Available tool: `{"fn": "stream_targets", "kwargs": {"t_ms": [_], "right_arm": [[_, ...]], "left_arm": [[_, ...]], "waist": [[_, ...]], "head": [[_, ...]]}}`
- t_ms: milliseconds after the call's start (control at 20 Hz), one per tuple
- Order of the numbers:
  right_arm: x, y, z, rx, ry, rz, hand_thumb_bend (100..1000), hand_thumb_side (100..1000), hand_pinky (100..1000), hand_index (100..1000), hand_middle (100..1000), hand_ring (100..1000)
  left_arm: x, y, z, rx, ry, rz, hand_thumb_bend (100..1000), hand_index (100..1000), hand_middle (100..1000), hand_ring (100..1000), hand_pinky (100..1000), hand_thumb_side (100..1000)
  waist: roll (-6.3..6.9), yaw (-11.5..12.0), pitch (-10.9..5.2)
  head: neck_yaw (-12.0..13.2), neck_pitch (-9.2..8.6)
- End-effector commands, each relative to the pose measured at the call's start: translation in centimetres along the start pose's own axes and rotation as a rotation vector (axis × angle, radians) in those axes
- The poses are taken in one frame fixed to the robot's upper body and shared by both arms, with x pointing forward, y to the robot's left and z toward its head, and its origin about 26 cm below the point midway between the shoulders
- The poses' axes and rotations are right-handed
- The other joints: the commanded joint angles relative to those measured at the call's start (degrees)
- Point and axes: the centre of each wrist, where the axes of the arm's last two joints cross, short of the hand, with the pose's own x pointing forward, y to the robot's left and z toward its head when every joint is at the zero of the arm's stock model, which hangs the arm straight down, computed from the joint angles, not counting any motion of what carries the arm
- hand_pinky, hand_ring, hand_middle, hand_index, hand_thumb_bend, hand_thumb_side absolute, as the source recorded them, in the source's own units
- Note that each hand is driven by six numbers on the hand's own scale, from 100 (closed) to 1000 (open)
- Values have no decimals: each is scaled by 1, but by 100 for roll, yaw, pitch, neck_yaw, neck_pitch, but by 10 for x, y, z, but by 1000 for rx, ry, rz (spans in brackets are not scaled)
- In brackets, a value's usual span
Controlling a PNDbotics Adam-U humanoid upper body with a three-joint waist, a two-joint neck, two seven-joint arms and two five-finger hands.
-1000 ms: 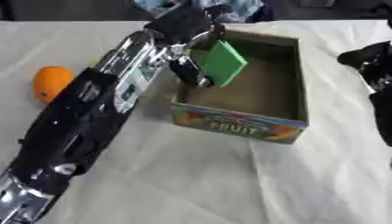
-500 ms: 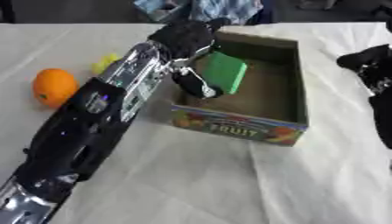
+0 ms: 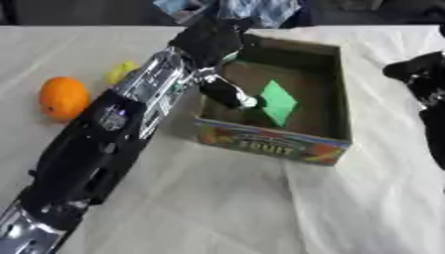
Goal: Pick up objects on the table and place them in the box.
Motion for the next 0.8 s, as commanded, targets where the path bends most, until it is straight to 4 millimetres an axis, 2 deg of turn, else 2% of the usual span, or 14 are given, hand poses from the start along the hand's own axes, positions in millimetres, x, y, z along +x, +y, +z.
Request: {"fn": "stream_targets", "kwargs": {"t_ms": [50, 250, 450, 650, 800], "right_arm": [[6, 0, -3, 5, -22, -2, 366, 1000, 799, 976, 599, 715], [6, 0, -3, 6, -21, -5, 365, 1000, 800, 977, 599, 715], [6, 0, -2, 5, -18, -3, 364, 1000, 800, 976, 599, 716], [6, -3, -1, 2, -14, 9, 363, 1000, 800, 976, 599, 716], [7, -6, 1, -3, -6, 23, 363, 1000, 800, 976, 598, 716]], "left_arm": [[2, 11, -1, 38, 0, -19, 698, 904, 1000, 905, 816, 823], [2, 12, -1, 40, -6, -20, 708, 905, 1000, 902, 814, 816], [1, 20, 3, 88, -3, 16, 598, 894, 1000, 883, 792, 790], [-11, 47, 19, 153, 2, 71, 509, 888, 1000, 857, 758, 818], [-28, 69, 39, 136, -7, 158, 457, 880, 1000, 843, 736, 847]], "waist": [[-28, 8, -119], [-36, 10, -127], [-38, 27, -138], [-10, 89, -158], [32, 159, -186]], "head": [[17, -81], [28, -96], [19, -81], [-40, -5], [-115, 74]]}}
